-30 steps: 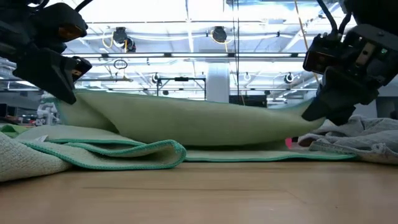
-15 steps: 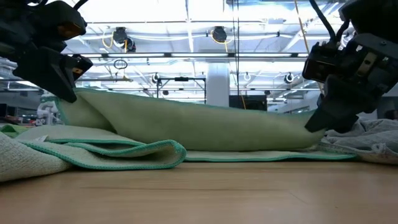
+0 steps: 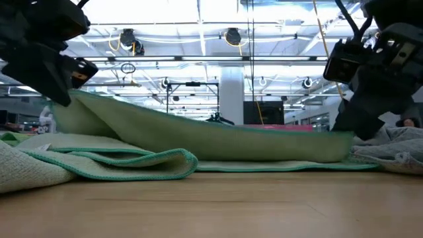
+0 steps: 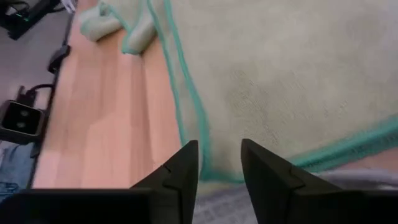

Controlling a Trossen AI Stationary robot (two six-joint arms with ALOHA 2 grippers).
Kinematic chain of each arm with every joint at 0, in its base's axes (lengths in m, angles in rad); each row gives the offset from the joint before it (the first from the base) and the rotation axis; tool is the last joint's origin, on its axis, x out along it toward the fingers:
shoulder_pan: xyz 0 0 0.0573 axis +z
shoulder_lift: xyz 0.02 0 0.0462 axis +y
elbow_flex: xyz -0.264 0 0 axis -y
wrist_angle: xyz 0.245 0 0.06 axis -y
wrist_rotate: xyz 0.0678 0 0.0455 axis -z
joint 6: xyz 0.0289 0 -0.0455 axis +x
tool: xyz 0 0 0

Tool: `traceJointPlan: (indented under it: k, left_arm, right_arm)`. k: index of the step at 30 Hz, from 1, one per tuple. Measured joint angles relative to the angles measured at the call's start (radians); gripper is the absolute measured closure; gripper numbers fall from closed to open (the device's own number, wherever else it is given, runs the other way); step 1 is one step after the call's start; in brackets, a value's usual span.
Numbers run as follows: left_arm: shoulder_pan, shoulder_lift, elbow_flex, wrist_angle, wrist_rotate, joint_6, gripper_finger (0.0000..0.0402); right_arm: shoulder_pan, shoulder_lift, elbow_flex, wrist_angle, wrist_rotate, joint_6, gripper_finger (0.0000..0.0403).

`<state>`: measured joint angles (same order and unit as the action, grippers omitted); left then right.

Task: Fold microfiber towels
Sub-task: Fold the right light green microfiber cloth

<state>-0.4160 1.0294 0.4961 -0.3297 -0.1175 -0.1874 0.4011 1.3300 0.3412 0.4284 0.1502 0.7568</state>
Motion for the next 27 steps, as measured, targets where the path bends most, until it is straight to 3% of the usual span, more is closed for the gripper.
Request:
traceJointPlan:
  k: [4, 16, 21, 27]
  left_arm:
    - [0.000, 0.000, 0.000, 0.045, 0.039, 0.000, 0.0361]
    - [0.000, 0.000, 0.000, 0.093, 0.074, -0.135, 0.0222]
    - [0.000, -0.009, 0.000, 0.126, 0.119, -0.156, 0.0196]
    - [0.000, -0.041, 0.001, 0.124, 0.119, -0.156, 0.0196]
  right_arm:
    - [0.000, -0.039, 0.000, -0.019, -0.021, -0.025, 0.0287]
    - [0.000, -0.070, 0.000, -0.011, 0.029, -0.070, 0.0287]
    - [0.000, -0.070, 0.000, 0.038, 0.074, -0.085, 0.0287]
    - [-0.009, -0.070, 0.000, 0.125, 0.092, -0.146, 0.0287]
